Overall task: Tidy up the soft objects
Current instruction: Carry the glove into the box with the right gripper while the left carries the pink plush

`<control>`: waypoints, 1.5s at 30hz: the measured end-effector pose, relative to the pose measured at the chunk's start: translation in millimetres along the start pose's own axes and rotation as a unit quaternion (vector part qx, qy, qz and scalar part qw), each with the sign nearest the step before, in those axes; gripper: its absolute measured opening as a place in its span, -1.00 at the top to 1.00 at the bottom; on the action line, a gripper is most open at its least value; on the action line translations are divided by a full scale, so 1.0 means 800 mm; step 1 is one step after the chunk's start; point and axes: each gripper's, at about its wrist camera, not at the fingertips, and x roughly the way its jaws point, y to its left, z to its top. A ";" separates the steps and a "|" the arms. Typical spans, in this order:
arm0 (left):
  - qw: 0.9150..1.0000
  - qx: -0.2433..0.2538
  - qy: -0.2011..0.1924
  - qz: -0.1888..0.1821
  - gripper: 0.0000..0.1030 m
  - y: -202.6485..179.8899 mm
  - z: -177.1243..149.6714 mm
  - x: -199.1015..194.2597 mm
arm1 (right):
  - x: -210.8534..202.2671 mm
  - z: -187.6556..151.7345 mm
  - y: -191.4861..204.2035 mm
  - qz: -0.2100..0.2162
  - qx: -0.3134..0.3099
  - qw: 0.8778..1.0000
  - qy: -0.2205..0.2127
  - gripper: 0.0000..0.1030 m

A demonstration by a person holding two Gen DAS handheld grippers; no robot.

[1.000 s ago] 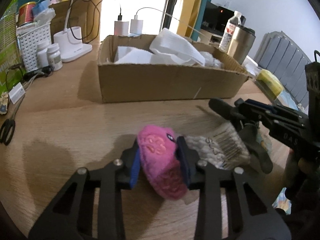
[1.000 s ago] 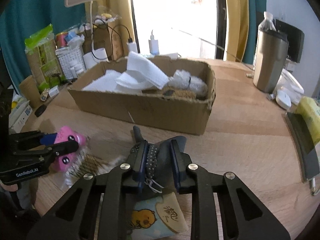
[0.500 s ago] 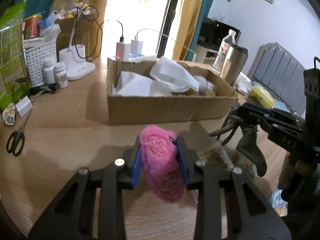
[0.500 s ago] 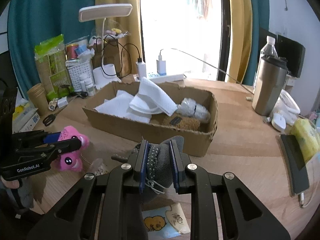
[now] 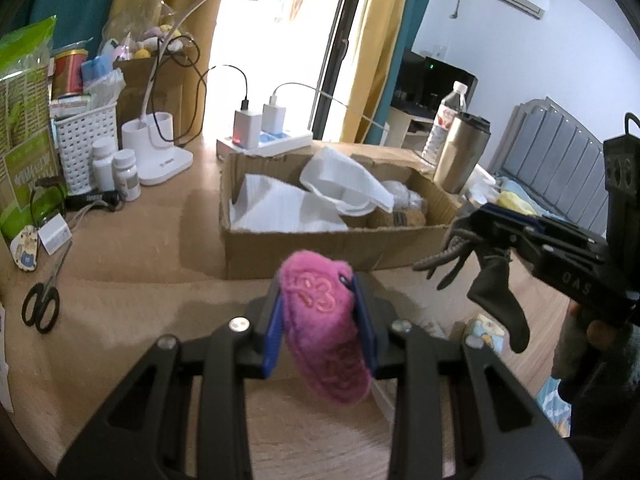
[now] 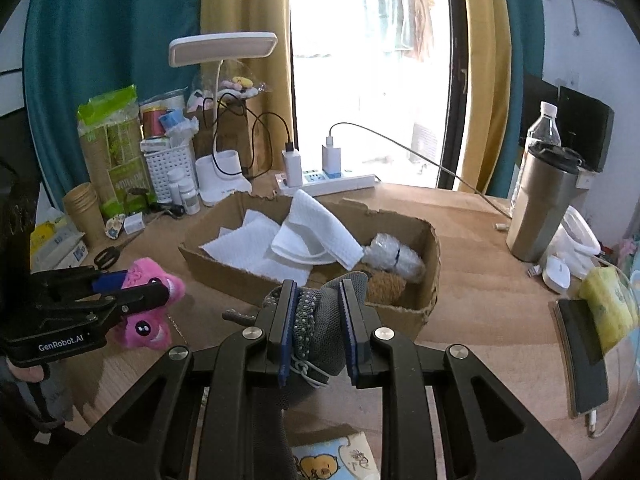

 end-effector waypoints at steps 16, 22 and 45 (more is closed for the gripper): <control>1.000 0.004 -0.012 -0.018 0.36 0.006 0.031 0.011 | 0.023 0.036 0.005 0.011 -0.011 1.000 -0.004 0.57; 1.000 -0.001 -0.014 -0.023 0.36 0.012 0.038 0.018 | 0.034 0.046 0.006 0.014 -0.016 1.000 -0.004 0.57; 0.999 -0.012 -0.019 -0.032 0.36 0.035 0.072 0.058 | 0.097 0.086 -0.001 0.037 -0.022 0.999 0.001 0.57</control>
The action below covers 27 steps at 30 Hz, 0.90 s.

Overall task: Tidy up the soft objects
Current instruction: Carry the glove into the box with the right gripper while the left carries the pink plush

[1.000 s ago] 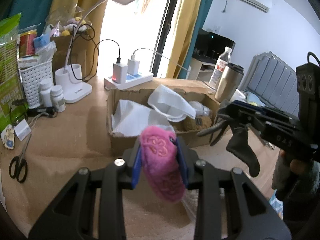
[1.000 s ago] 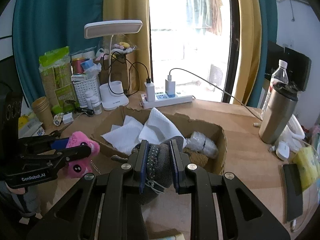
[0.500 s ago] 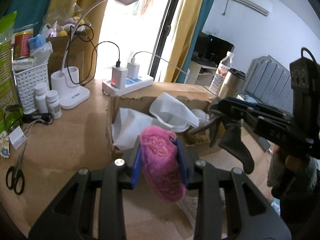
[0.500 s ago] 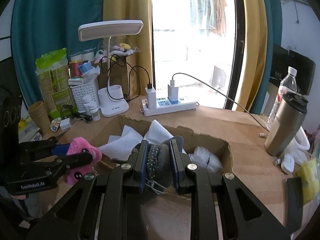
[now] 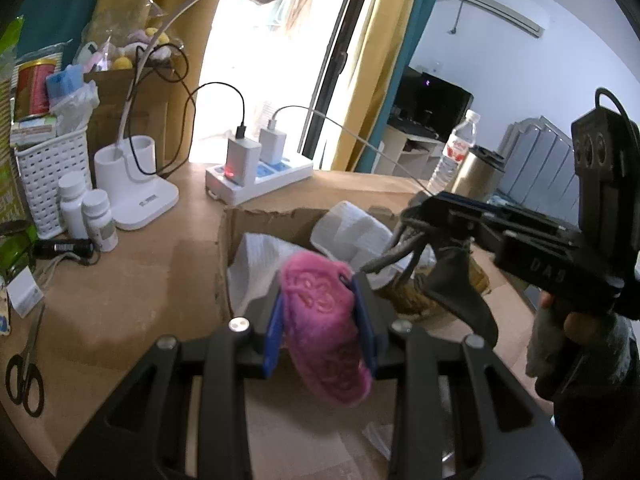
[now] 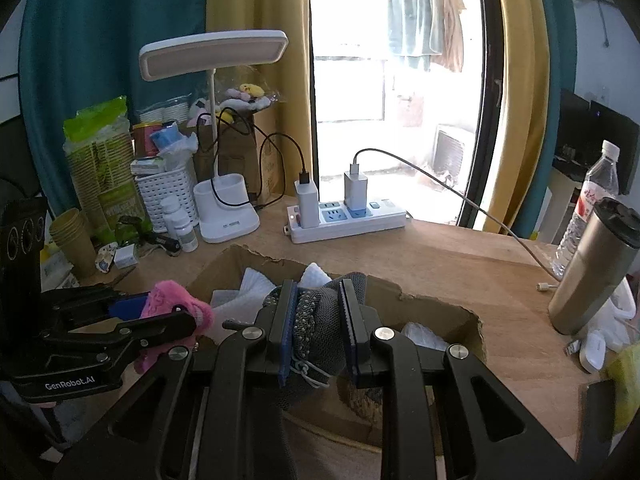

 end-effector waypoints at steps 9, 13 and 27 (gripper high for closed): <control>1.000 -0.003 0.005 -0.006 0.36 0.004 0.010 0.025 | 0.028 0.005 -0.012 0.006 0.013 1.000 0.011 0.56; 1.000 -0.003 0.009 -0.007 0.36 0.004 0.012 0.035 | 0.035 0.010 -0.016 0.007 0.016 1.000 0.005 0.55; 1.000 0.003 -0.005 0.011 0.36 -0.009 0.020 0.024 | 0.019 0.002 -0.020 -0.008 0.017 1.000 -0.004 0.02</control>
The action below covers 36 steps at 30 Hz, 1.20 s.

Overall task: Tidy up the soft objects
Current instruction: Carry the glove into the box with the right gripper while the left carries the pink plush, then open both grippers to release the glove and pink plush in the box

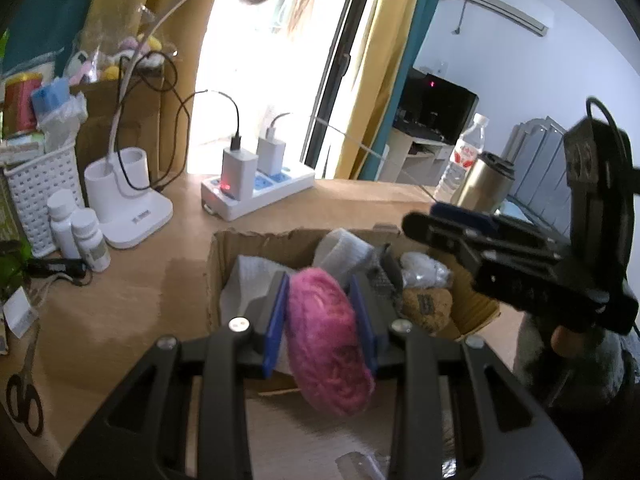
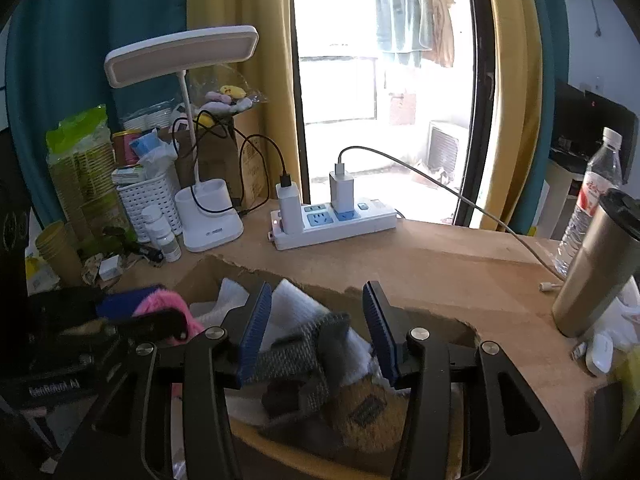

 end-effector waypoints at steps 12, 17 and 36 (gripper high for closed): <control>0.999 0.025 -0.038 0.026 0.36 -0.017 0.027 -0.035 | -0.044 -0.033 -0.011 -0.007 0.013 1.000 0.001 0.02; 0.999 0.023 -0.027 0.037 0.36 -0.012 0.034 -0.024 | -0.055 -0.047 -0.020 -0.015 0.023 1.000 0.005 0.02; 0.997 0.016 0.068 0.046 -0.35 -0.005 0.002 0.043 | -0.041 -0.065 -0.036 -0.030 0.042 0.998 0.031 -0.11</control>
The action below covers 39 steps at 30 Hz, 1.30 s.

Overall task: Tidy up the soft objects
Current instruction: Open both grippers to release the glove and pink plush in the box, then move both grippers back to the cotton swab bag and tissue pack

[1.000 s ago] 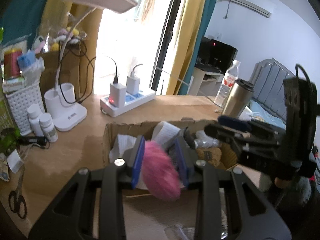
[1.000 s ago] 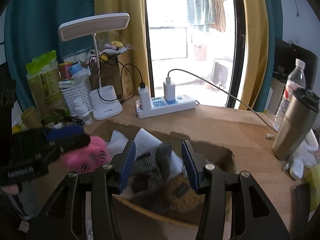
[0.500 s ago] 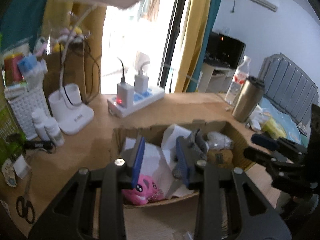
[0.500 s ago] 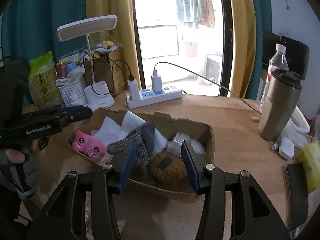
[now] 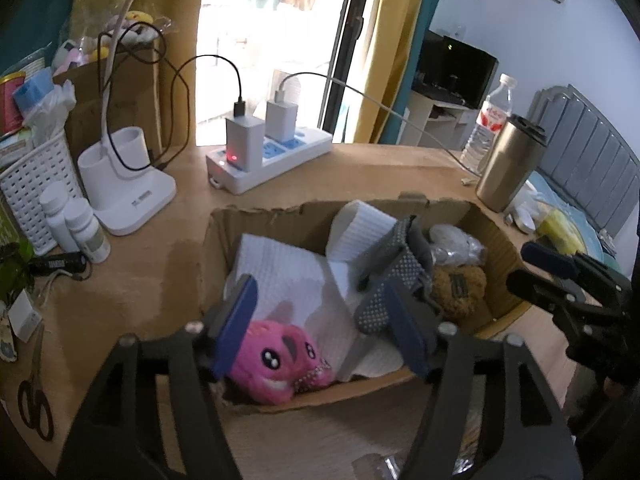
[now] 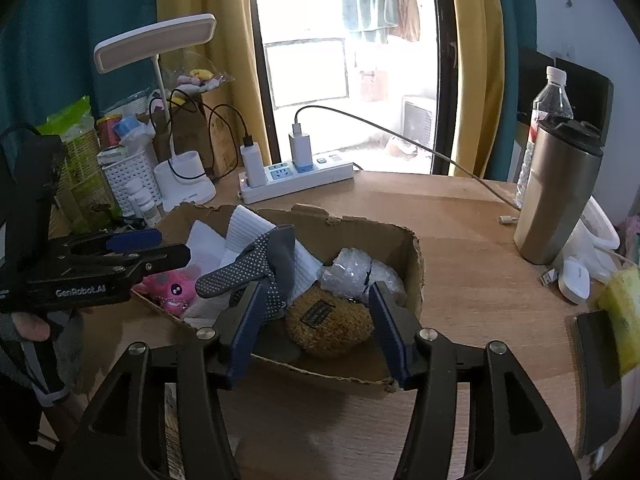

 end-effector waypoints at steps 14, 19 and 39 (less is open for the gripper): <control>1.000 0.012 -0.014 -0.011 -0.38 -0.011 -0.013 -0.033 | -0.021 -0.006 0.016 -0.006 -0.006 1.000 -0.008 -0.13; 1.000 0.021 -0.017 -0.016 -0.38 -0.020 -0.021 -0.047 | -0.034 -0.011 0.023 -0.010 -0.008 1.000 -0.014 -0.26; 0.998 0.037 -0.031 -0.042 -0.40 -0.056 -0.062 -0.105 | -0.095 -0.043 0.042 -0.027 -0.011 0.999 -0.027 -0.41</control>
